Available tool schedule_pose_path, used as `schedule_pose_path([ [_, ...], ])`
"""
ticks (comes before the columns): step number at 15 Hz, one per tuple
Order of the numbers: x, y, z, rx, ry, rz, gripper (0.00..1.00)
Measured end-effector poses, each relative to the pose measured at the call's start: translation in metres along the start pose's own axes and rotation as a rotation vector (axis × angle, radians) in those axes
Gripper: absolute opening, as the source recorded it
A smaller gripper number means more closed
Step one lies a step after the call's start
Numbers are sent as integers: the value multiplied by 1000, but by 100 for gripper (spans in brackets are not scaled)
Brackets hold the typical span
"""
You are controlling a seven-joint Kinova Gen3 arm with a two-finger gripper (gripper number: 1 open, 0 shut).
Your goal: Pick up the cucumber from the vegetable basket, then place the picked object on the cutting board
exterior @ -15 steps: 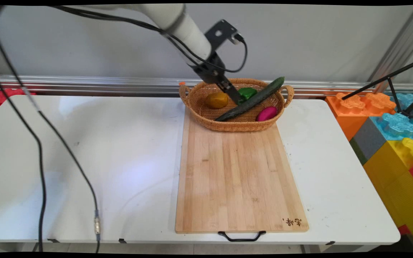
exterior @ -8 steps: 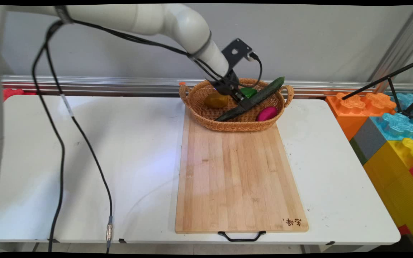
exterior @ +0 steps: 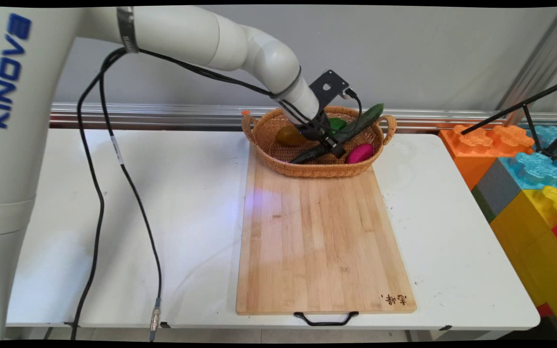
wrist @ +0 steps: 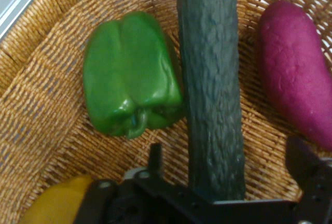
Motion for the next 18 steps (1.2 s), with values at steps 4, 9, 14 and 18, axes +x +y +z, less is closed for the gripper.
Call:
schedule_pose_path([
  [4,-1,2,9,10,-1,8,0],
  [9,1,0,6,24,9,19,0],
  [14,23,-6,-30,43,75,11,0],
  [18,47,-6,-79,38,135,5,0],
])
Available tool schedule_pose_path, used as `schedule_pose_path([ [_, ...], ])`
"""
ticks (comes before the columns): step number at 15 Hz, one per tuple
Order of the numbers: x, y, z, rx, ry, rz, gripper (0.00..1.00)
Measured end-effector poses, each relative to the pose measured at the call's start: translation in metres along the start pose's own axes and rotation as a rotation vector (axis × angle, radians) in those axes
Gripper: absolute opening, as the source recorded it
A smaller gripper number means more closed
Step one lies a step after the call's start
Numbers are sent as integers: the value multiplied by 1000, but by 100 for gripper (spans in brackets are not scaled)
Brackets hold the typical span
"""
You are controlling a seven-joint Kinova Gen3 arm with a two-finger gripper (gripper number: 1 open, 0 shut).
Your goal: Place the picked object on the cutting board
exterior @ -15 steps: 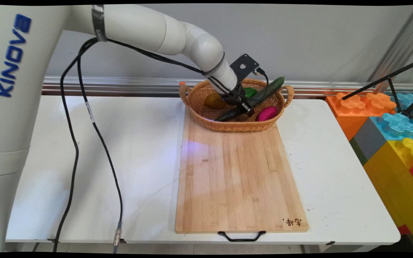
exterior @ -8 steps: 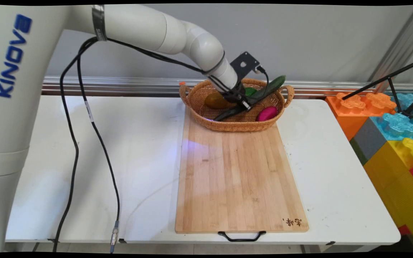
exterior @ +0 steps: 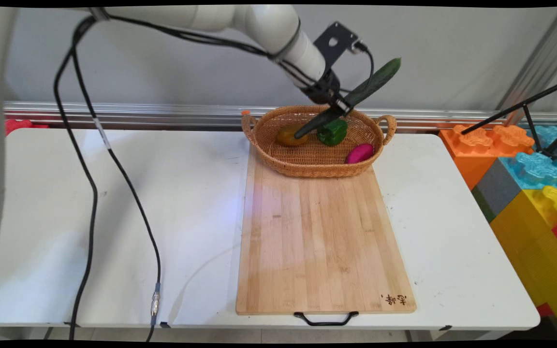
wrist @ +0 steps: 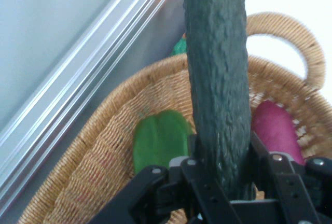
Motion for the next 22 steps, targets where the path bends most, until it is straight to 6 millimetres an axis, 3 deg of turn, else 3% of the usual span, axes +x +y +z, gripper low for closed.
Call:
schedule_pose_path([
  [5,9,27,-56,-120,0,30,0],
  [7,1,46,-80,-194,-21,64,0],
  [12,-29,78,-106,-291,-80,154,0],
  [16,-67,90,-109,-309,-140,217,0],
  [22,-120,92,-80,-266,-217,263,0],
])
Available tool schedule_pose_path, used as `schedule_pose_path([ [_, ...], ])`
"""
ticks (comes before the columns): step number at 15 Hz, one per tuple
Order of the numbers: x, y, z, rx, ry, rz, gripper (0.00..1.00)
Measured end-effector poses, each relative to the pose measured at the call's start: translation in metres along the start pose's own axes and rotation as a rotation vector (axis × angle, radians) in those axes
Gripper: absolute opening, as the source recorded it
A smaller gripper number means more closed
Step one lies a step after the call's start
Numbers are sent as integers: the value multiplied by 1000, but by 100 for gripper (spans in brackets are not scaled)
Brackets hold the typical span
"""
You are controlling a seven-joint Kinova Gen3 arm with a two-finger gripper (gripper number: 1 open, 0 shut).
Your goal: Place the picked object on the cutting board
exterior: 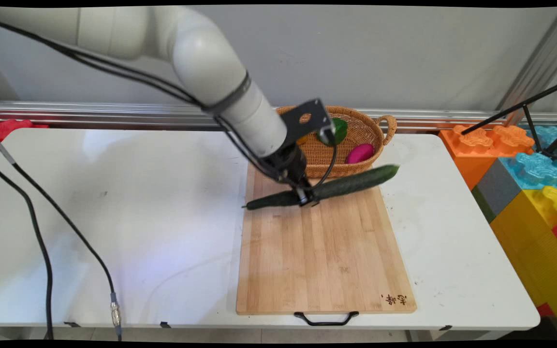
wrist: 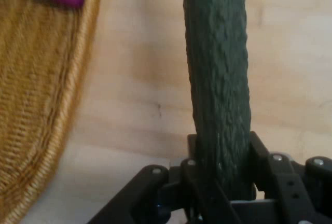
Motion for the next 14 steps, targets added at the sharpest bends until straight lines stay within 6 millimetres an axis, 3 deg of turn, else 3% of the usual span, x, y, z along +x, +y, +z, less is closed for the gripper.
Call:
schedule_pose_path([
  [5,-22,2,39,21,-43,17,0],
  [9,-26,2,57,29,-50,21,0],
  [10,-25,2,59,28,-50,19,100],
  [14,-15,0,53,14,-39,0,100],
])
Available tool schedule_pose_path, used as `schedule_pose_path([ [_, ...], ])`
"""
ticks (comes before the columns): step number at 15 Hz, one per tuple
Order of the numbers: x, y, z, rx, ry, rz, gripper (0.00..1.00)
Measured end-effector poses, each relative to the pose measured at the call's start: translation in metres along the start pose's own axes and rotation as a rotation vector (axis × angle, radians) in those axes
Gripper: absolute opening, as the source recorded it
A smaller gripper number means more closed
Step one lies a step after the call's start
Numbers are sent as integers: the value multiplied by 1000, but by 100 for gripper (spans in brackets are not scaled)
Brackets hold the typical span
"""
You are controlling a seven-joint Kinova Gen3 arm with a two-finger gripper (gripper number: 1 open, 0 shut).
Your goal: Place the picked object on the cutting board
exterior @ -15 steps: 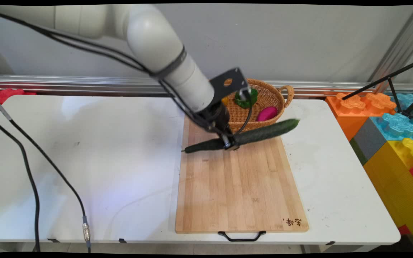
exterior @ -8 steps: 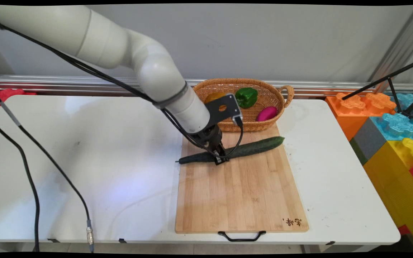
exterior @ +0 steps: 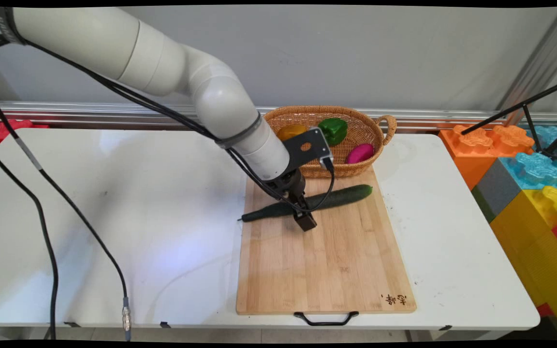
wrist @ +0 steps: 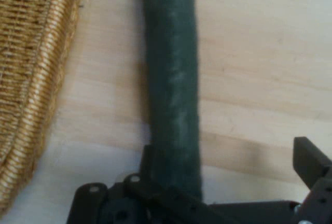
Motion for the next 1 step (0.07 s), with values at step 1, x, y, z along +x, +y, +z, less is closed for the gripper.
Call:
schedule_pose_path([
  [1,3,-1,-6,-6,5,-5,100],
])
